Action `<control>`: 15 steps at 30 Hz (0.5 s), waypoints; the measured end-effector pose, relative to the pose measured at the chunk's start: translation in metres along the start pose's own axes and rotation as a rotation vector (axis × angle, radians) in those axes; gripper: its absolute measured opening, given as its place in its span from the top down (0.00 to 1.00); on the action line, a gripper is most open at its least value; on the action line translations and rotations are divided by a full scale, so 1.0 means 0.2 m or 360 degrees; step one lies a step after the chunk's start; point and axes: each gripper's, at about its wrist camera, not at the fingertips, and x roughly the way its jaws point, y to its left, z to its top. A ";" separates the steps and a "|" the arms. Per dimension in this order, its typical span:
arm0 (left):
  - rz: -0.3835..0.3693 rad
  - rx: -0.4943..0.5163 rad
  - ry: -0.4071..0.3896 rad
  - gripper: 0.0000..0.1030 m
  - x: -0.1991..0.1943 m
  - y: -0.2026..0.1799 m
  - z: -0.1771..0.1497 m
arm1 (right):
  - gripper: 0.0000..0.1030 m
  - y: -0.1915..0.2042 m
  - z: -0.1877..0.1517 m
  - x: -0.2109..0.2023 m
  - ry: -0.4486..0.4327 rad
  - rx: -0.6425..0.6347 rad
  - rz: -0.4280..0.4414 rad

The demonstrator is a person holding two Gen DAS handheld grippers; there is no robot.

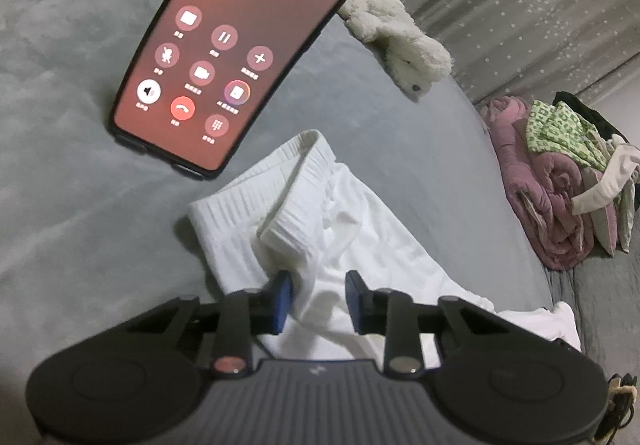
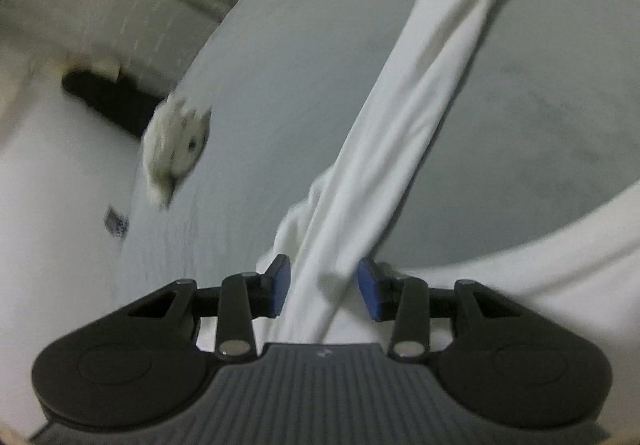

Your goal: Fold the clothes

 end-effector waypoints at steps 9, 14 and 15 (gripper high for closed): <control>0.0041 0.0007 -0.0045 0.96 0.01 0.00 -0.01 | 0.59 -0.12 0.12 0.05 -0.0142 0.0266 0.0035; 0.0051 0.0050 -0.0089 0.99 0.00 -0.02 -0.01 | 0.63 -0.15 0.13 0.05 -0.0256 0.0340 0.0086; 0.0057 0.0062 -0.0097 0.99 0.00 -0.03 -0.02 | 0.66 -0.16 0.13 0.06 -0.0282 0.0364 0.0103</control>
